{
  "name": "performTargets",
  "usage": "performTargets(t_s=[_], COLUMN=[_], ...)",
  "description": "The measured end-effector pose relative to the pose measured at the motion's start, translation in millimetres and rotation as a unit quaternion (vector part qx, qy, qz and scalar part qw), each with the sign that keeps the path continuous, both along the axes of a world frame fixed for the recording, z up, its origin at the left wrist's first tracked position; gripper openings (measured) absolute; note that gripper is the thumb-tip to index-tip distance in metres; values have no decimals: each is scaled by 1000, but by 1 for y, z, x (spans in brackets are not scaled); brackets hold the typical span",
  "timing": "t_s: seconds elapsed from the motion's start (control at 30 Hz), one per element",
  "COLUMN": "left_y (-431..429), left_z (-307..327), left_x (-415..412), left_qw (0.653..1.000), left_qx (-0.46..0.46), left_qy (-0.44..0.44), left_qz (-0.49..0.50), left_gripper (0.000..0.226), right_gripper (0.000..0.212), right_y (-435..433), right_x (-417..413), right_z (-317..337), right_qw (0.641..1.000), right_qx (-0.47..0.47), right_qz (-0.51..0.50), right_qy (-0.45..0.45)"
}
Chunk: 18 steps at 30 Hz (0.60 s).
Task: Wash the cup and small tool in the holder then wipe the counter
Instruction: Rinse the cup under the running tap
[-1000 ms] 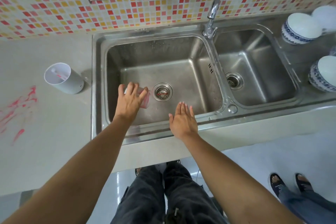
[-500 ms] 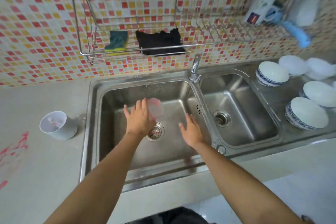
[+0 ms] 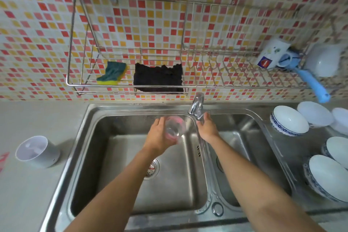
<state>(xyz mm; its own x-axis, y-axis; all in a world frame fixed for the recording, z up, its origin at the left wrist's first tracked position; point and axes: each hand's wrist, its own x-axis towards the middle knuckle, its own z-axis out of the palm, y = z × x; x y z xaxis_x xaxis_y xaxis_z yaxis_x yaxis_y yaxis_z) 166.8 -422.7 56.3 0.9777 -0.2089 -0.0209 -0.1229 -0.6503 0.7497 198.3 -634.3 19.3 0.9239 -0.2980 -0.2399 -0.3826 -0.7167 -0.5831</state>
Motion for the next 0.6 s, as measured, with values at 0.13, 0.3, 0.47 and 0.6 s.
performTargets(t_s=[0.13, 0.3, 0.47, 0.6], left_y=[-7, -24, -32, -38], left_z=[-5, -16, -21, -23], left_x=[7, 4, 6, 3], left_qw=[1000, 999, 997, 996], left_qx=[-10, -21, -55, -65], left_qy=[7, 33, 46, 54], left_qz=[1, -16, 15, 8], left_gripper=[85, 86, 83, 86], right_gripper=[51, 47, 59, 51], right_y=[-1, -6, -10, -10], right_x=[12, 27, 25, 30], right_z=[-6, -37, -32, -30], right_qw=[996, 971, 940, 935], right_qx=[-30, -103, -231, -261], right_qz=[83, 217, 249, 241], right_qy=[21, 7, -13, -7])
